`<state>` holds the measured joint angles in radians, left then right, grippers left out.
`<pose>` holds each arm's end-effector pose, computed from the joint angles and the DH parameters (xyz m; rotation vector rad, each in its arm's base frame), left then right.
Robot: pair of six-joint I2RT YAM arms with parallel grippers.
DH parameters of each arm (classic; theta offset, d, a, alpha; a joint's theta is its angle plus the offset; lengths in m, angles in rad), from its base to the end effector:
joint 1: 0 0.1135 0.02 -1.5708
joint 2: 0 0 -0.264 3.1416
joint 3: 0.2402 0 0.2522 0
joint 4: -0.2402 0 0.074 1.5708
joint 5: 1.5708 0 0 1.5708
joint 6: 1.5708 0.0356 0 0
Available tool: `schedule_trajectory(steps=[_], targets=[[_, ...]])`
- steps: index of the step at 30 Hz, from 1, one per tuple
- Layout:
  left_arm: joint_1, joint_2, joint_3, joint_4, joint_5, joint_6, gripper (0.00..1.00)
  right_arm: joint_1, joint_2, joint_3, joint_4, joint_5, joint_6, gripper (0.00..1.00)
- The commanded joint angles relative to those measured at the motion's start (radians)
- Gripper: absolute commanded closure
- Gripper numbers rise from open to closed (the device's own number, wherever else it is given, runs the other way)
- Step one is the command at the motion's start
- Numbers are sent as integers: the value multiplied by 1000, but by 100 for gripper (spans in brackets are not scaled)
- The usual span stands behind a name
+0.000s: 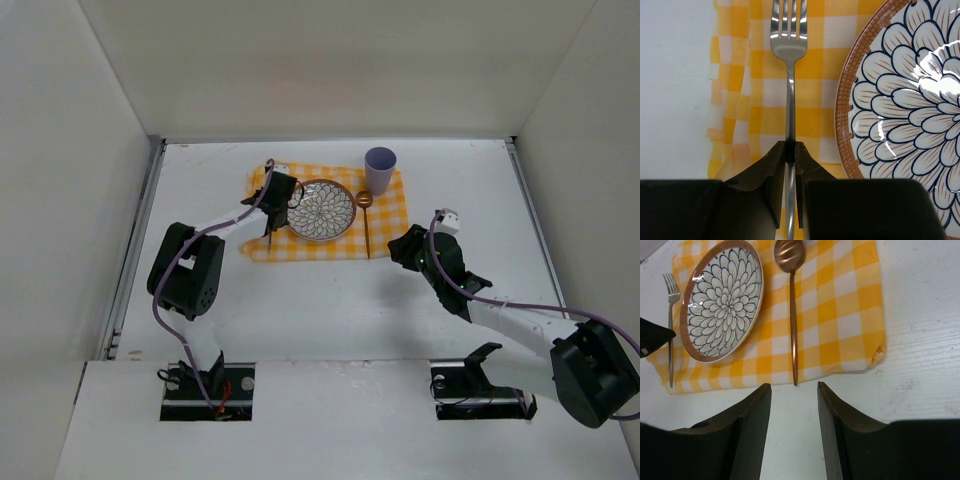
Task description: Set the dinner table for one person
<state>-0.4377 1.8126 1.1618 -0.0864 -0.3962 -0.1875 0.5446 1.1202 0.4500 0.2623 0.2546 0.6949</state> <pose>0.3623 -0.1544 0.1973 0.0818 2.2411 0.1225 0.2046 0.1135 0.2030 0.3180 1.9819 0.5552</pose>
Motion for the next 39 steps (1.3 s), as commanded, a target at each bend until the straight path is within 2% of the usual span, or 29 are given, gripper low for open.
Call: schedule_trajectory(steps=[1, 14, 22, 27, 32, 37, 39], targets=[[3, 10, 58, 25, 11, 31, 92, 4, 3, 39, 55, 17, -17, 52], [14, 47, 45, 46, 19, 25, 91, 4, 4, 42, 55, 18, -20, 50], [11, 33, 9, 71, 19, 2, 86, 5, 3, 42, 54, 20, -21, 48], [1, -59, -45, 93, 4, -18, 76, 5, -11, 39, 55, 21, -21, 44], [-6, -174, -103, 96, -26, -70, 71, 5, -20, 36, 55, 21, -21, 43], [-17, -360, -243, 85, -89, -220, 66, 5, -33, 32, 54, 23, -21, 45], [-19, -471, -331, 79, -89, -314, 63, 5, -45, 26, 55, 25, -18, 51]])
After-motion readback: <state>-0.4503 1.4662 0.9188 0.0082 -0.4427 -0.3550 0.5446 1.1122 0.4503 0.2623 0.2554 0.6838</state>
